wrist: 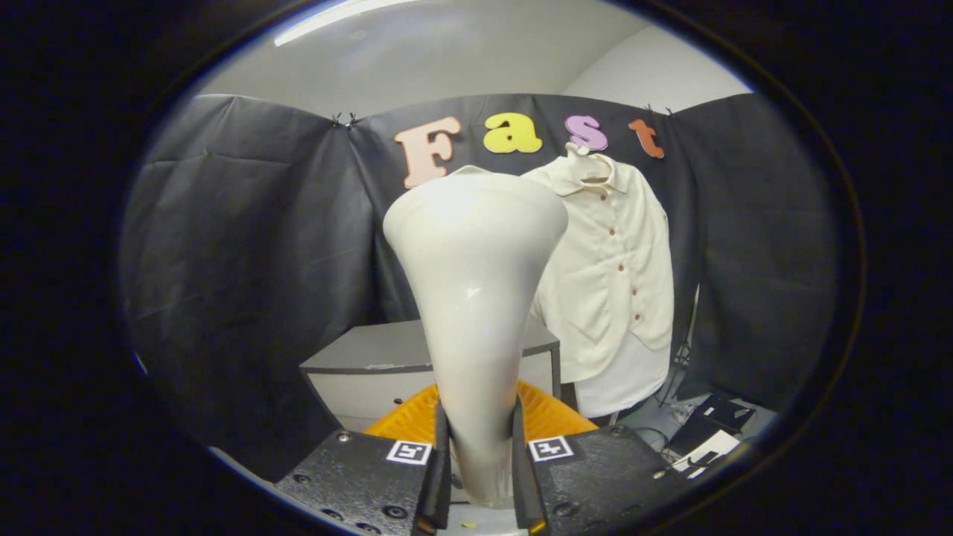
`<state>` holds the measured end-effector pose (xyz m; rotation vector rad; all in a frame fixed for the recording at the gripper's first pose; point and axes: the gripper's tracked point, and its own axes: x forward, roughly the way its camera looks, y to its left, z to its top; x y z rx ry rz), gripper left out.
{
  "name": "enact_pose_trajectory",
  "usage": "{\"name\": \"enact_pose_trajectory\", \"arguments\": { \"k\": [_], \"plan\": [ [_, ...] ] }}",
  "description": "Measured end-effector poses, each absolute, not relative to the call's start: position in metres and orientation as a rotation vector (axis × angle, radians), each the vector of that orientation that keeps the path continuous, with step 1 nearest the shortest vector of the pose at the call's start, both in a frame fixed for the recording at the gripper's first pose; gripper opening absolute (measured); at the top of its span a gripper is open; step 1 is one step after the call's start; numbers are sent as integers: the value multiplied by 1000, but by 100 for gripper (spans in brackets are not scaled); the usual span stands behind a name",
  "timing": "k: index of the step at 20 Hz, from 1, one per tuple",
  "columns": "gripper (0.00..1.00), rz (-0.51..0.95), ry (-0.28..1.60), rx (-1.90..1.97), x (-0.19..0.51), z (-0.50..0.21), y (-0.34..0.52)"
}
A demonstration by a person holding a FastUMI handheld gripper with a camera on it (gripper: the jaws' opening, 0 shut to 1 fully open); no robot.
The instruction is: Iron the clothes twice with a garment steamer, once on the left side and once on the right side.
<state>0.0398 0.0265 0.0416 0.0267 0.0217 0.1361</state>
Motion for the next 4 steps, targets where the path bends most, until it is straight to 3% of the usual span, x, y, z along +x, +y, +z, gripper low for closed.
{"name": "enact_pose_trajectory", "arguments": {
  "k": [4],
  "plan": [
    [33,163,25,22,39,43,30]
  ]
}}
